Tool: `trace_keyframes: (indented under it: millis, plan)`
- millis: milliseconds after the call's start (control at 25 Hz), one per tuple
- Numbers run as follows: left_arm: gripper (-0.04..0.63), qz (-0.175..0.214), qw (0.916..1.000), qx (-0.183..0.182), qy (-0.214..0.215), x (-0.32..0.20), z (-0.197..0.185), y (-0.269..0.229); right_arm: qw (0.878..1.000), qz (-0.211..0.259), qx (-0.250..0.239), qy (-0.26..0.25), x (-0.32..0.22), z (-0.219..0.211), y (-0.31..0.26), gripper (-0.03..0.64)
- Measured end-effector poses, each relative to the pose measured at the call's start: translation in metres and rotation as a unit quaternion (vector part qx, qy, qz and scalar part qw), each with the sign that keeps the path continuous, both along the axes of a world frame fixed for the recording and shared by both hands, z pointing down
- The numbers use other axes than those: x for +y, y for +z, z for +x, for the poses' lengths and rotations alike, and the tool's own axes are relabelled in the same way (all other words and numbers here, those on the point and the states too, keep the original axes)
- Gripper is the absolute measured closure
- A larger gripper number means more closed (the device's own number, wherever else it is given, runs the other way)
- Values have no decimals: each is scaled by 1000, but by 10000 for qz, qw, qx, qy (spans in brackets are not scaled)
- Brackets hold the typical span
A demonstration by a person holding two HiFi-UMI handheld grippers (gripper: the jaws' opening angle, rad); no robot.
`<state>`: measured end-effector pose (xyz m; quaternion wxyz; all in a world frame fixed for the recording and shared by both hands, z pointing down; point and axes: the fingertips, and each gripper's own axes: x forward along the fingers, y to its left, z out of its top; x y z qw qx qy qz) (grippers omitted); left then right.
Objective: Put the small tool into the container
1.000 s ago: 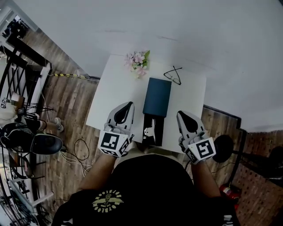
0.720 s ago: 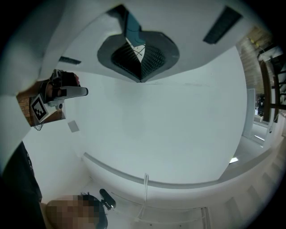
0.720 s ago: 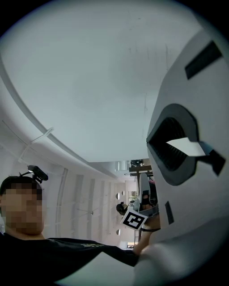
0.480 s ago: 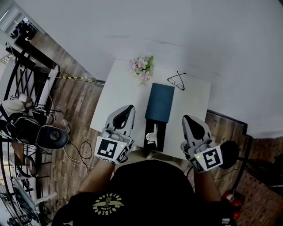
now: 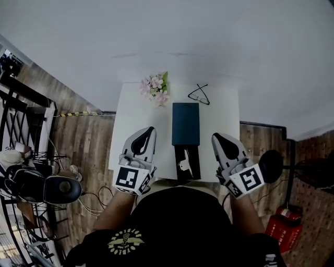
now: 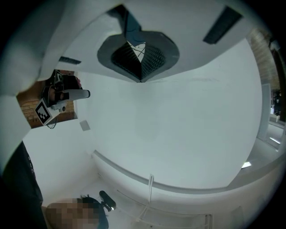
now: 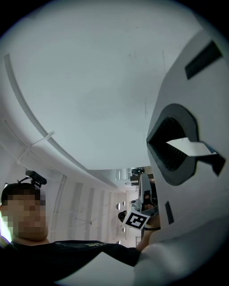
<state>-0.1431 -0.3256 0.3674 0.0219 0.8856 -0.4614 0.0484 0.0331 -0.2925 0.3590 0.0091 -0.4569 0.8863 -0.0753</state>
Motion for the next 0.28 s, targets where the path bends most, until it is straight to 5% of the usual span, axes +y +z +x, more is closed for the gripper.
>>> trace_keyframes:
  millis: [280]
  plan:
    - [589,11,9992,-84,390,-10,-66,10,9991,-51,-182,389,-1,-62,6,615]
